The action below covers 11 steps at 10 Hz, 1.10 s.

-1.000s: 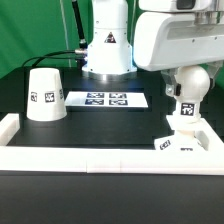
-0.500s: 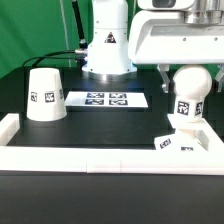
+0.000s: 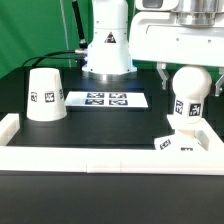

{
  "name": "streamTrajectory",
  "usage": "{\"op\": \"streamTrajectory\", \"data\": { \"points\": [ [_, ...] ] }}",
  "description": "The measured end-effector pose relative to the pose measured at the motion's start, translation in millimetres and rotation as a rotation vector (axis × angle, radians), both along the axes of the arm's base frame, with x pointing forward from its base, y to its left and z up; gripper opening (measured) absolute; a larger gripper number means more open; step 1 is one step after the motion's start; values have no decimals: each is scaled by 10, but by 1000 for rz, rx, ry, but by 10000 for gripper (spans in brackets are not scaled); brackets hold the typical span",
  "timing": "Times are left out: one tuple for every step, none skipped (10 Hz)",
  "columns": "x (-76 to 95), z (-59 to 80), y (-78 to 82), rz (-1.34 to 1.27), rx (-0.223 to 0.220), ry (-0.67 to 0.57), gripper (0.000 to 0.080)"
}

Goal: Assemble lamp

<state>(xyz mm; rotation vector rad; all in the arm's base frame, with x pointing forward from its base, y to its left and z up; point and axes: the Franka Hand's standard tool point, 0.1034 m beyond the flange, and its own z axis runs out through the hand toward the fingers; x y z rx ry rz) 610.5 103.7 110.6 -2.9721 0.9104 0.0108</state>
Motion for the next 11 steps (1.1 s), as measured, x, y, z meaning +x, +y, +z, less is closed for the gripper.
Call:
{"op": "streamTrajectory", "data": {
  "points": [
    [0,0,1,-64,6,3,579],
    [0,0,0,-106,10,5,579],
    [0,0,4,-185,13,9,579],
    [-1,0,8,-246,16,12,579],
    [-2,0,17,-284,22,15,579],
    [-3,1,22,-340,25,18,579],
    [-3,1,31,-358,29,20,645],
    [-4,1,43,-358,33,21,645],
    [-4,1,44,-349,33,20,688],
    [-5,1,44,-278,32,17,688],
    [-6,1,48,-249,32,16,697]
  ]
}}
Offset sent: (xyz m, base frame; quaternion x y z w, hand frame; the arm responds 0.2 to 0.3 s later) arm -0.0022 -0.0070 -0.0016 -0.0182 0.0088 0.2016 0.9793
